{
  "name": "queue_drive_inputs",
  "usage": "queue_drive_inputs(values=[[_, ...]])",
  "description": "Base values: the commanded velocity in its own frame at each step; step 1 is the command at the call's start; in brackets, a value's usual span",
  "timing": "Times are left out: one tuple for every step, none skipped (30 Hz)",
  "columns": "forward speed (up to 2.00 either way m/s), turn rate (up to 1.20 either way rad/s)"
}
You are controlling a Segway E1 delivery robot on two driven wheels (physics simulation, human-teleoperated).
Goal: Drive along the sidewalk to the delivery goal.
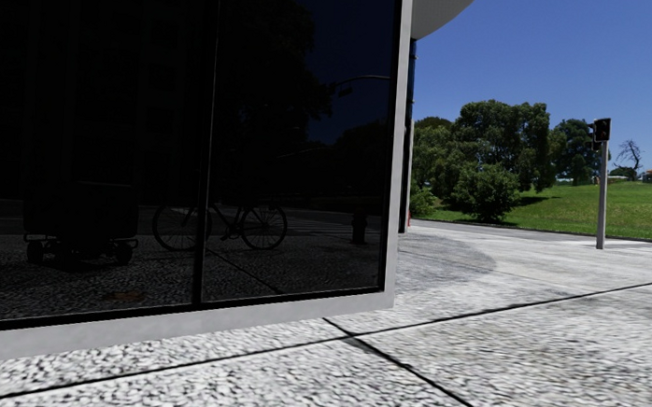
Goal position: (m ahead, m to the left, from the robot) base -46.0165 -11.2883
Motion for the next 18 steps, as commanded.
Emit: queue_drive_inputs(values=[[0.0, 0.0], [0.0, 0.0], [0.0, 0.0], [0.0, 0.0], [0.0, 0.0], [0.0, 0.0], [0.0, 0.0], [0.0, 0.0], [0.0, 0.0], [0.0, 0.0], [0.0, 0.0], [0.0, 0.0], [0.0, 0.0], [0.0, 0.0], [0.0, 0.0], [0.0, 0.0], [0.0, 0.0], [0.0, 0.0]])
